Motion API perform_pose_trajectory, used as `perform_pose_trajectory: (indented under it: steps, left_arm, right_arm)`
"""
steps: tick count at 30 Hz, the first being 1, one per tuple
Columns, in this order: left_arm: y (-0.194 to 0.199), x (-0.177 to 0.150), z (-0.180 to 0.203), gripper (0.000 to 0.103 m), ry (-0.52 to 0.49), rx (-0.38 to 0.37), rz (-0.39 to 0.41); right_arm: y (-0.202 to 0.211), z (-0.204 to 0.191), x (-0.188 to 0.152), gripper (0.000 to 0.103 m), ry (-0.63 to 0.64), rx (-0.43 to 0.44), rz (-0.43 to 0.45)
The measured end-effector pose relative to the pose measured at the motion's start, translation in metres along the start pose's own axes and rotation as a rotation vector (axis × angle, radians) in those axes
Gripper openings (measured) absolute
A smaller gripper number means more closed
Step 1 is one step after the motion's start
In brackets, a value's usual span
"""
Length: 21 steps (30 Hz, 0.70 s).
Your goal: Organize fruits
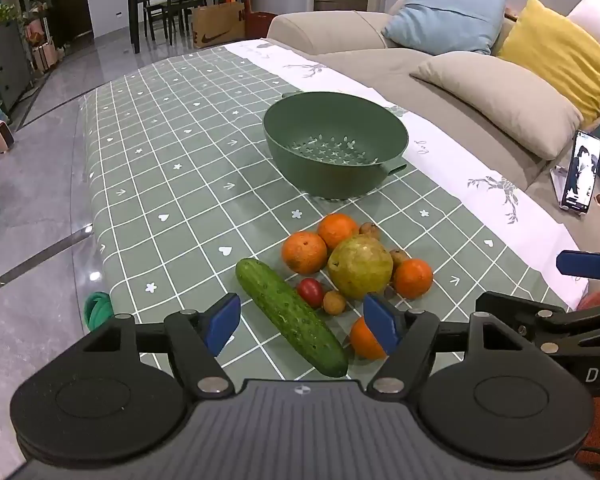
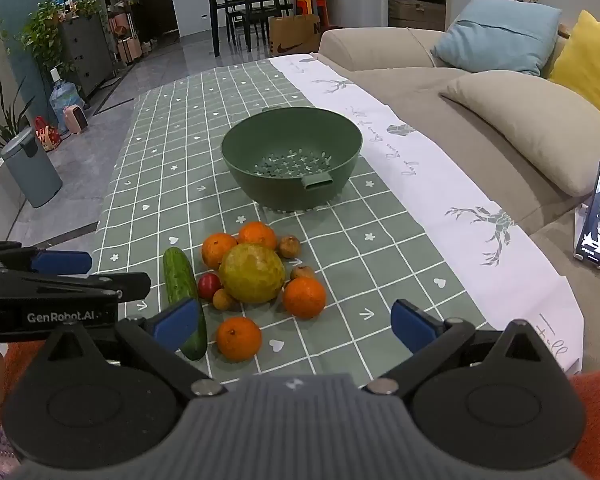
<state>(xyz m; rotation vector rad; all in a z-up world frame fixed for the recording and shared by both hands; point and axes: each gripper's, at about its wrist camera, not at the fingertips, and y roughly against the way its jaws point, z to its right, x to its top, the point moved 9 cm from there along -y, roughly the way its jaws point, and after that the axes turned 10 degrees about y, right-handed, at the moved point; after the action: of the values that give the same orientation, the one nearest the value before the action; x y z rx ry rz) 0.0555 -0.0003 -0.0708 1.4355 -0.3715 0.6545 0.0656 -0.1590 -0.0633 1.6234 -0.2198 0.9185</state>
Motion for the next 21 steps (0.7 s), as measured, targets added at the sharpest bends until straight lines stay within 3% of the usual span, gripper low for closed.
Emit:
perform_pose_trajectory:
  steps: [21]
  left_arm:
    - [-0.0006, 0.0002, -0.0001, 0.083, 0.002, -0.005, 0.001]
  right_arm:
    - [0.0004, -0.0041, 0.0003, 0.098, 0.013, 0.000, 0.001]
